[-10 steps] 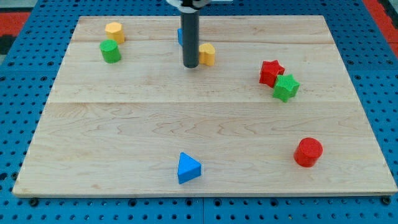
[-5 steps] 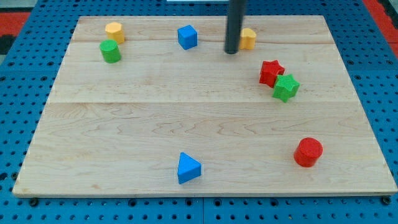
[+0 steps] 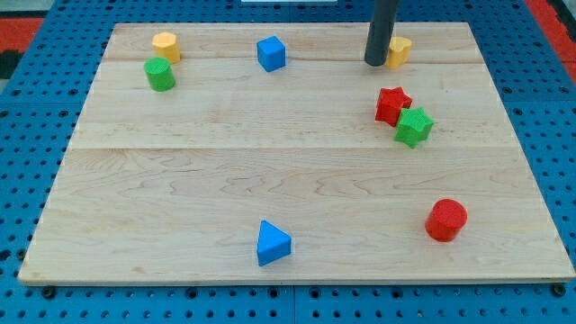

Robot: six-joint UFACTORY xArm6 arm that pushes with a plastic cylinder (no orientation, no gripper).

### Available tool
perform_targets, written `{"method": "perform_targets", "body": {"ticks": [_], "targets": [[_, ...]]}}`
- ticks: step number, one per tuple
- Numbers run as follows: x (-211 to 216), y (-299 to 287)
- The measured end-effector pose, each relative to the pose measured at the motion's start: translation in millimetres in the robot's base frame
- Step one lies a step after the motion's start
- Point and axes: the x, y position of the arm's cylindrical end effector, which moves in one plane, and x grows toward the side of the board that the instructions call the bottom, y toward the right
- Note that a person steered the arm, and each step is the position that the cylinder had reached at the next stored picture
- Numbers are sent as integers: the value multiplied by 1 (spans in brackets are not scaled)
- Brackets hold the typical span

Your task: Push the yellow heart towards the top right

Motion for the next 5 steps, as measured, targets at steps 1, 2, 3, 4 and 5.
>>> {"method": "perform_targets", "body": {"ticks": [1, 2, 3, 4, 5], "targets": [[6, 0], [24, 19], [55, 21], [75, 87], [124, 94]]}}
